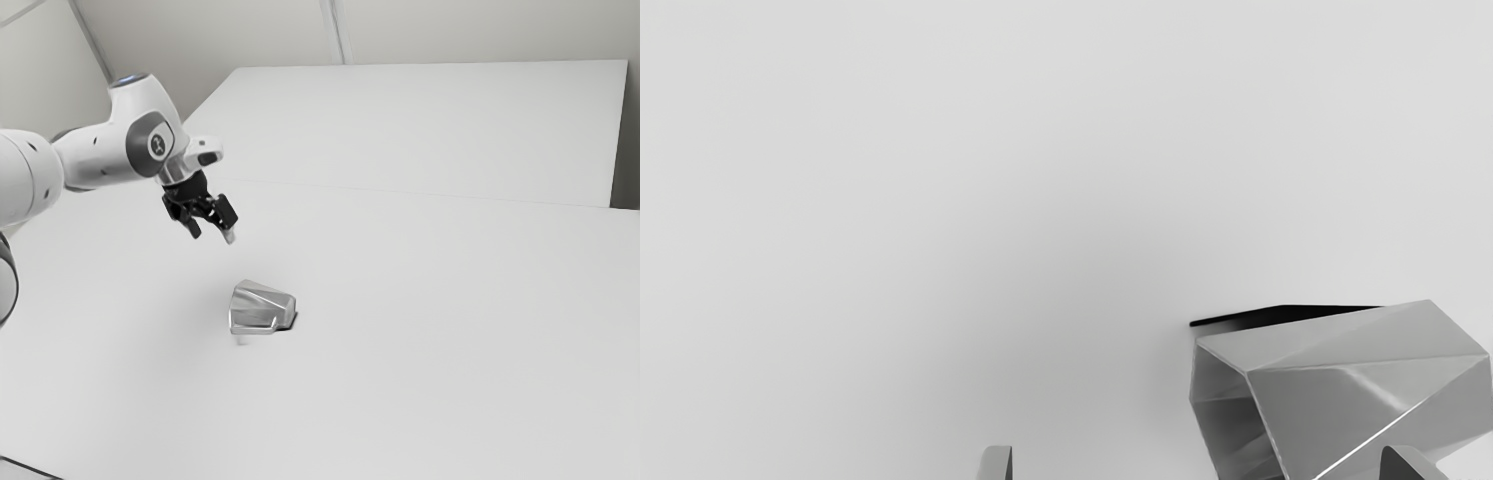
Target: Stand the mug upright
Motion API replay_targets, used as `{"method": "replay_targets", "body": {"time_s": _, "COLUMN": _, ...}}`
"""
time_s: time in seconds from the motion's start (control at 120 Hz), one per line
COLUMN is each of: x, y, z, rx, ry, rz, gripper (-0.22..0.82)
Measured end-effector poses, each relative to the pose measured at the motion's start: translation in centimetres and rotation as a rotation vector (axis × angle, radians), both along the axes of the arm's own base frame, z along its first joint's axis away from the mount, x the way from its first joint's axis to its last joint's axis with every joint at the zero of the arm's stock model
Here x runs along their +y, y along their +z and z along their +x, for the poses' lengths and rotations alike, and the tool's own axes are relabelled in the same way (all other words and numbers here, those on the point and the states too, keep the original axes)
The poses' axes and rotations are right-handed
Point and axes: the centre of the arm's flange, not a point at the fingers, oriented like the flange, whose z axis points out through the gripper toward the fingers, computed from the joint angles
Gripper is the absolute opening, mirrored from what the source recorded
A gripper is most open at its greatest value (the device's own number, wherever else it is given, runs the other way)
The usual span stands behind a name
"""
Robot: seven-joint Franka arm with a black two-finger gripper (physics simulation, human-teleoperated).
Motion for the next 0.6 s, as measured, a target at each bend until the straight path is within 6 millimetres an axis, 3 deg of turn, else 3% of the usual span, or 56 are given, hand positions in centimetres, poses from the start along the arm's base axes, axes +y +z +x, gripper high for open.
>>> {"method": "replay_targets", "body": {"time_s": 0.142, "x": 1.0, "y": -0.1, "z": -1.0, "rx": -0.008, "ry": 0.027, "rz": -0.049, "gripper": 0.60}}
{"method": "replay_targets", "body": {"time_s": 0.242, "x": 3.2, "y": -2.1, "z": -2.3, "rx": 0.021, "ry": 0.107, "rz": -0.196, "gripper": 0.60}}
{"method": "replay_targets", "body": {"time_s": 0.6, "x": 4.3, "y": -9.8, "z": -4.0, "rx": 0.140, "ry": 0.229, "rz": -0.653, "gripper": 0.60}}
